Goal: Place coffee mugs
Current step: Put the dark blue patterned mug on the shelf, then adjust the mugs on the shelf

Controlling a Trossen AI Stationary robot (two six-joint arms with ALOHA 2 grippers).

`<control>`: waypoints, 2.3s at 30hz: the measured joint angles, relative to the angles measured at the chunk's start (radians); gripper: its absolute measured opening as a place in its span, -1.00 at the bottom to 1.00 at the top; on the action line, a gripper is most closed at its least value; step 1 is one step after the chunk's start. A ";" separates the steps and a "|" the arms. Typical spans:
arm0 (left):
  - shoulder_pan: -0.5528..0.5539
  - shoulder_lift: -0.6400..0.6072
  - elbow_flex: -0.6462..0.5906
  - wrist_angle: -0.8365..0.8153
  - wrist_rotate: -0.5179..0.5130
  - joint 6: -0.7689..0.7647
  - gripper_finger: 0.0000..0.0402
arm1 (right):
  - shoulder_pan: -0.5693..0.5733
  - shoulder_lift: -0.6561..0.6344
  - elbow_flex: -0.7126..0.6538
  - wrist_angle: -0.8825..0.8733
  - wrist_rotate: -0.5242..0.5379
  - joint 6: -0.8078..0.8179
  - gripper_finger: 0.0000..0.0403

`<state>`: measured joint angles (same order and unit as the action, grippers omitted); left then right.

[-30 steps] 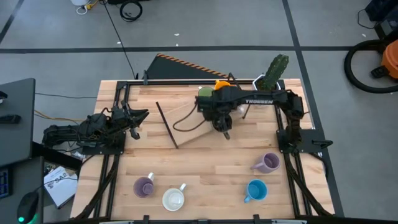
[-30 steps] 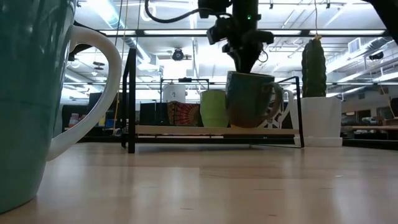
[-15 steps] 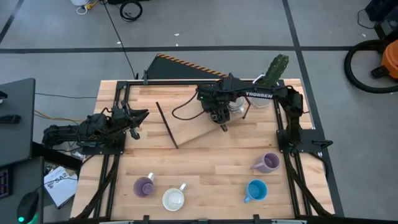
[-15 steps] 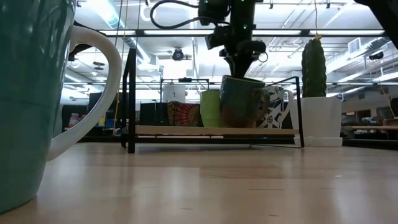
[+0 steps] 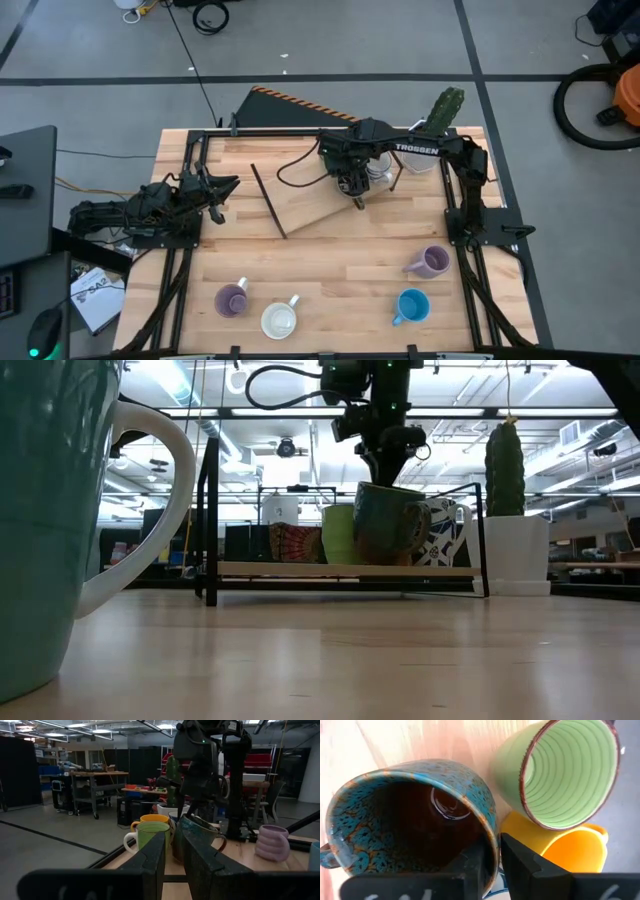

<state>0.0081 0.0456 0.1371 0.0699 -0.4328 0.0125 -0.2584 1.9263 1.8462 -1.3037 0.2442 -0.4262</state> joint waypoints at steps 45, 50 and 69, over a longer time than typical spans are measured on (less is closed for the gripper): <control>0.000 0.000 0.000 0.013 0.000 -0.001 -0.66 | -0.053 -0.033 0.001 0.171 -0.054 -0.074 0.03; 0.000 0.000 0.000 0.013 0.000 0.007 -0.66 | -0.093 -0.014 0.001 0.214 -0.109 -0.172 0.17; 0.001 0.013 -0.001 0.011 -0.019 0.027 -0.66 | -0.131 0.103 0.000 0.152 -0.250 -0.249 0.00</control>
<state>0.0087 0.0589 0.1364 0.0814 -0.4519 0.0395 -0.3897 2.0289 1.8462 -1.1519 -0.0060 -0.6748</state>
